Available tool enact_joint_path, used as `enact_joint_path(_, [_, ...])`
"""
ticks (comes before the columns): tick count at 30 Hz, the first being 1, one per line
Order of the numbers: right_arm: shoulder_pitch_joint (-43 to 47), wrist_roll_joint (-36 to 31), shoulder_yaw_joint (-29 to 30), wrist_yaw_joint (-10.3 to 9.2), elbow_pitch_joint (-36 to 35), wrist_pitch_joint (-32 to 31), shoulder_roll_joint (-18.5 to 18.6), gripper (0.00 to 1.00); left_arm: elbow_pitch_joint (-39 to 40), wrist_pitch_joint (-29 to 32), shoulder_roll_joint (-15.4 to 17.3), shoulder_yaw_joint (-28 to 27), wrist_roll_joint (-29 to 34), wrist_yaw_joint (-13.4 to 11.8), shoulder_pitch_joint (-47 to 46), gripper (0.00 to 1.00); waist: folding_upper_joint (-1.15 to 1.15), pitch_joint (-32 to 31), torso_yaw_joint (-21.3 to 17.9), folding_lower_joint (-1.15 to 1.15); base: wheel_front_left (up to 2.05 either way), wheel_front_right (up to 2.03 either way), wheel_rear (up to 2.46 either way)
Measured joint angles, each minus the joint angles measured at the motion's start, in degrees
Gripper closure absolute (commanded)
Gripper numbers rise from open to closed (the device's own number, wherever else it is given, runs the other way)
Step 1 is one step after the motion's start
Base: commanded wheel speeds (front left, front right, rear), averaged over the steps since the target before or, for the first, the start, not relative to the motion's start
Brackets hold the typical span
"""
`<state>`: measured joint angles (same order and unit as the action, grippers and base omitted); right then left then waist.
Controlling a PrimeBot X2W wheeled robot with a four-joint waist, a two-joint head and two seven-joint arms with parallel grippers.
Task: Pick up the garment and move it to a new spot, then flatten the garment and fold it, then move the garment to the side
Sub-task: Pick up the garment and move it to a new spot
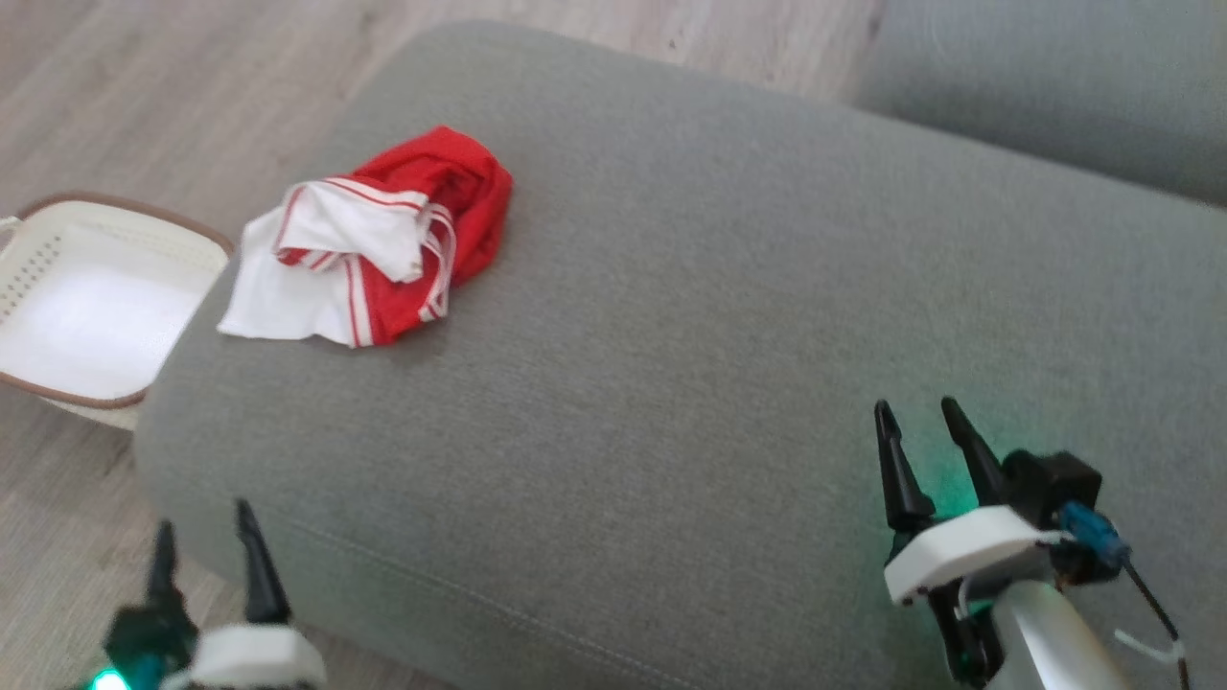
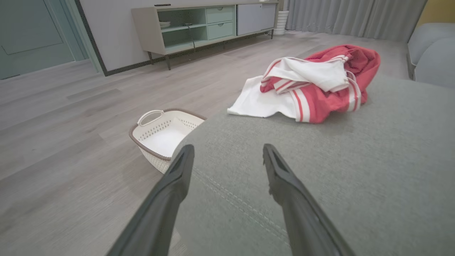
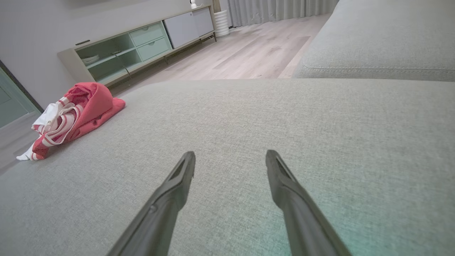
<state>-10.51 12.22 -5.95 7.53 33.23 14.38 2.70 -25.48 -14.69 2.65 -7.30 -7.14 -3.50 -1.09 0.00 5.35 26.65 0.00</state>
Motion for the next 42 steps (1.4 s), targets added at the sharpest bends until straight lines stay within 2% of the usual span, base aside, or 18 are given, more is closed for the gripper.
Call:
enact_joint_path(9, [-3.53, -4.68, 0.99, 0.0, -1.92, 0.0, 0.07, 0.0, -3.68, -0.01, 3.15, -3.67, 0.03, 2.65, -14.35, 0.0, 0.0, 7.23, -3.6, 0.01, 0.0, 0.0, 0.0])
enact_joint_path(13, [-5.36, -7.01, 2.2, 0.0, -3.09, 0.0, 0.08, 0.0, -7.15, -0.01, 5.21, -3.64, 0.05, 5.65, -22.51, 0.0, 0.0, 11.38, -5.47, 0.01, 0.0, 0.0, 0.0])
enact_joint_path(18, [-7.61, -9.48, 3.25, 0.0, -5.93, 0.36, -0.02, 0.0, -13.96, -0.01, 6.95, -1.75, -0.37, 9.27, -31.89, 0.0, 0.0, 15.99, -7.56, 0.01, 0.0, 0.0, 0.0])
enact_joint_path(22, [-8.61, -10.39, 3.19, 0.0, -7.47, 0.78, -0.33, 0.0, -20.86, -0.01, 7.97, 1.46, -0.98, 10.63, -36.64, 0.0, 0.0, 18.02, -9.27, 0.0, 0.0, 0.0, 0.0])
enact_joint_path(27, [-9.4, -10.89, 3.02, 0.0, -8.28, 0.85, -0.42, 0.0, -28.82, -0.01, 8.93, 4.63, -2.42, 11.09, -39.86, 0.0, 0.0, 19.17, -10.78, 0.0, 0.0, 0.0, 0.0])
enact_joint_path(31, [-10.07, -11.16, 2.93, 0.01, -8.43, 0.85, -0.43, 0.0, -31.15, -0.01, 10.1, 5.11, -2.45, 10.83, -41.24, 0.0, 0.0, 19.73, -11.54, 0.0, 0.0, 0.0, 0.0])
enact_joint_path(38, [-10.2, -11.22, 2.96, 0.01, -8.64, 0.85, -0.43, 0.0, -34.28, -0.01, 10.4, 4.21, -2.34, 6.64, -42.26, 0.0, 0.0, 20.0, -12.15, 0.0, 0.0, 0.0, 0.0])
enact_joint_path(39, [-10.23, -11.22, 2.96, 0.01, -8.62, 0.85, -0.43, 0.0, -34.97, -0.01, 10.42, 4.17, -2.34, 6.44, -42.3, 0.33, 0.0, 20.03, -12.21, 0.0, 0.0, 0.0, 0.0])
enact_joint_path(40, [-10.27, -11.22, 2.96, 0.01, -8.61, 0.85, -0.43, 0.0, -35.38, 0.0, 10.42, 4.13, -2.34, 6.42, -42.31, 0.82, 0.0, 20.07, -12.28, 0.0, 0.0, 0.0, 0.0])
enact_joint_path(41, [-10.34, -11.22, 2.96, 0.01, -8.59, 0.85, -0.43, 0.0, -35.34, 0.0, 10.44, 4.13, -2.34, 6.2, -42.31, 1.0, 0.0, 20.08, -12.35, 0.0, 0.0, 0.0, 0.0])
enact_joint_path(42, [-10.4, -11.22, 2.96, 0.01, -8.51, 0.85, -0.43, 0.0, -34.86, 0.0, 10.47, 4.11, -2.27, 5.92, -42.34, 1.0, 0.0, 20.03, -12.41, 0.0, 0.0, 0.0, 0.0])
